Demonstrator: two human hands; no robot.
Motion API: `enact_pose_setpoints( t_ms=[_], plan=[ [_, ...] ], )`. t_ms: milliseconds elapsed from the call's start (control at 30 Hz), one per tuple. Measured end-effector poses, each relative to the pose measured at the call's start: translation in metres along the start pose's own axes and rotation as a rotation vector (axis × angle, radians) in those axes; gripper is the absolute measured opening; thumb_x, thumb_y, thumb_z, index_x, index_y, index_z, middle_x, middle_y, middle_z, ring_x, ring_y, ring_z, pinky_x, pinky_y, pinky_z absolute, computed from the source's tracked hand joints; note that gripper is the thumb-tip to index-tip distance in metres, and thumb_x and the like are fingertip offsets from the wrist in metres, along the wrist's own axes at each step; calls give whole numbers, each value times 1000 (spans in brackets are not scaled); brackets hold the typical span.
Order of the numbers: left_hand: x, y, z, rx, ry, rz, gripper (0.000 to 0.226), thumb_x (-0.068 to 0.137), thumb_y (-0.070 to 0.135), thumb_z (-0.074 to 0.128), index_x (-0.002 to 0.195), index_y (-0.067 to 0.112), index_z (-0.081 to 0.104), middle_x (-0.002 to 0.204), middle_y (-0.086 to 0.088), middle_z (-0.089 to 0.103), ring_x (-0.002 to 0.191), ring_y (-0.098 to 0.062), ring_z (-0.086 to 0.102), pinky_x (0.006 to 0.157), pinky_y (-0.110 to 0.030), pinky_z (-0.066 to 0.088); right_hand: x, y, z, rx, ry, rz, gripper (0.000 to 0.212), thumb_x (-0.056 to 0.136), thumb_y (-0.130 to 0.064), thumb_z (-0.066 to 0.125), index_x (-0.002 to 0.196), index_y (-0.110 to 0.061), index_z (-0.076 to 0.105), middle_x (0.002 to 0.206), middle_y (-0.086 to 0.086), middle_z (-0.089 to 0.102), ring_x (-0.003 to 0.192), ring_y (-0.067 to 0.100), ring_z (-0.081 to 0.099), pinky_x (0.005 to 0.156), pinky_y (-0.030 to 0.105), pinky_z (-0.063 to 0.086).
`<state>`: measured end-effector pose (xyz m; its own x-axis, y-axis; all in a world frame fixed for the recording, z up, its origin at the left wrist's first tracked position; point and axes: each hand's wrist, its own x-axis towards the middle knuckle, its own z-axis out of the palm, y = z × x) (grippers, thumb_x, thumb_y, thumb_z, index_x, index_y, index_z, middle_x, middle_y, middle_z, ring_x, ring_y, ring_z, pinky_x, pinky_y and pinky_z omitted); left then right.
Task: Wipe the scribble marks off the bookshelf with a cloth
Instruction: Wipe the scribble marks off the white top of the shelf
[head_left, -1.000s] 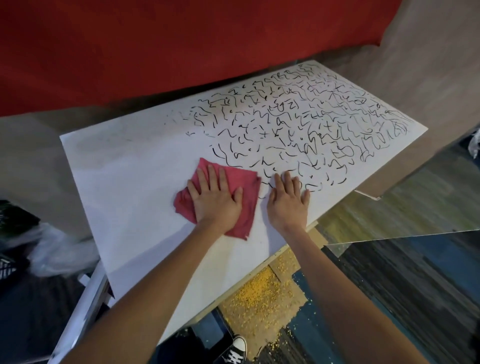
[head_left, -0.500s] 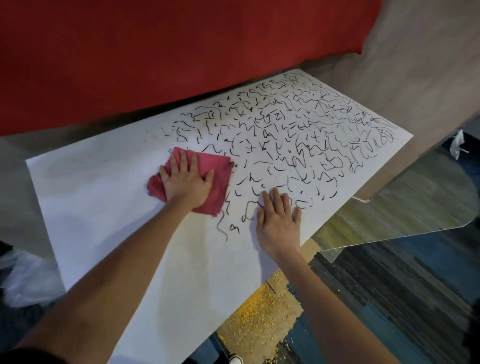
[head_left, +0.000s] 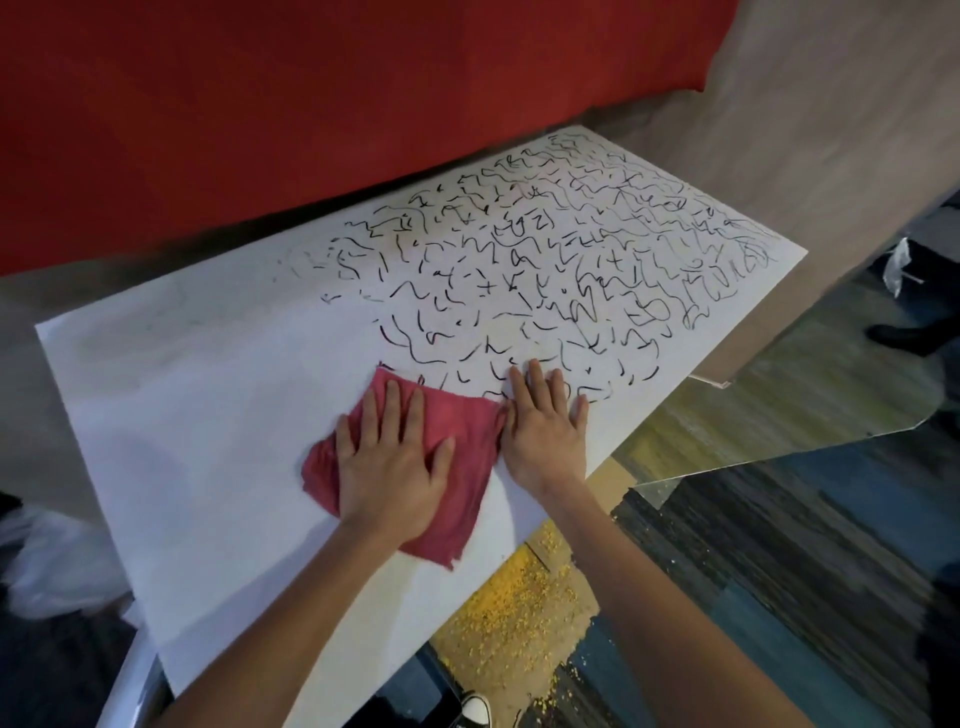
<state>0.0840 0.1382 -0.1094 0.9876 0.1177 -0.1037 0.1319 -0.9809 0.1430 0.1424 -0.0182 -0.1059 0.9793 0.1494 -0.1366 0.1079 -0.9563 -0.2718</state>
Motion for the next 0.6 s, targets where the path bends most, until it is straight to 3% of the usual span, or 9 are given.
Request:
enact_pose_setpoints(
  t_ms=[67, 133, 333, 433, 500, 600],
  plan=[
    [29, -9, -7, 23, 13, -52, 78, 90, 58, 4, 152, 14, 21, 159, -12, 14, 147, -29, 11, 115, -53, 8, 1, 1, 1, -14, 2, 0, 52, 104, -37, 13, 154, -25, 3, 161, -3, -4, 147, 20, -9, 116, 46, -9],
    [68, -16, -13, 35, 37, -145, 70, 97, 55, 10, 154, 15, 10, 161, -10, 2, 148, -28, -1, 116, -52, 2, 2, 2, 1, -15, -7, 10, 52, 104, -36, 14, 154, -26, 2, 161, -5, -5, 147, 18, -10, 116, 45, -9],
    [121, 9, -15, -25, 30, -323, 67, 100, 46, 12, 153, 7, 2, 160, -18, -3, 146, -36, -4, 115, -55, -4, 6, 0, 1, -27, -1, 27, 52, 104, -34, 15, 153, -28, 2, 161, -8, -5, 147, 17, -9, 116, 47, -6],
    [90, 27, -10, -54, 37, -244, 66, 100, 46, 13, 153, 6, 3, 160, -17, -1, 147, -35, -4, 115, -53, -4, 6, 0, -1, 10, -8, 36, 51, 104, -33, 14, 153, -27, 2, 161, -8, -3, 147, 16, -9, 116, 46, -7],
    [56, 32, -4, -48, 30, -163, 69, 97, 48, 3, 153, 7, 4, 160, -16, 0, 147, -33, -3, 116, -51, -5, 4, 1, -3, 71, 4, 43, 51, 104, -32, 13, 153, -25, 3, 161, -8, -1, 147, 15, -8, 117, 44, -8],
    [3, 24, 0, -6, 34, -22, 81, 88, 51, -2, 150, 7, 26, 157, -17, 21, 145, -32, 19, 116, -52, 10, 1, 2, -4, 175, 44, 40, 50, 104, -31, 13, 153, -22, 6, 161, -6, 7, 148, 13, -4, 117, 39, -9]
  ],
)
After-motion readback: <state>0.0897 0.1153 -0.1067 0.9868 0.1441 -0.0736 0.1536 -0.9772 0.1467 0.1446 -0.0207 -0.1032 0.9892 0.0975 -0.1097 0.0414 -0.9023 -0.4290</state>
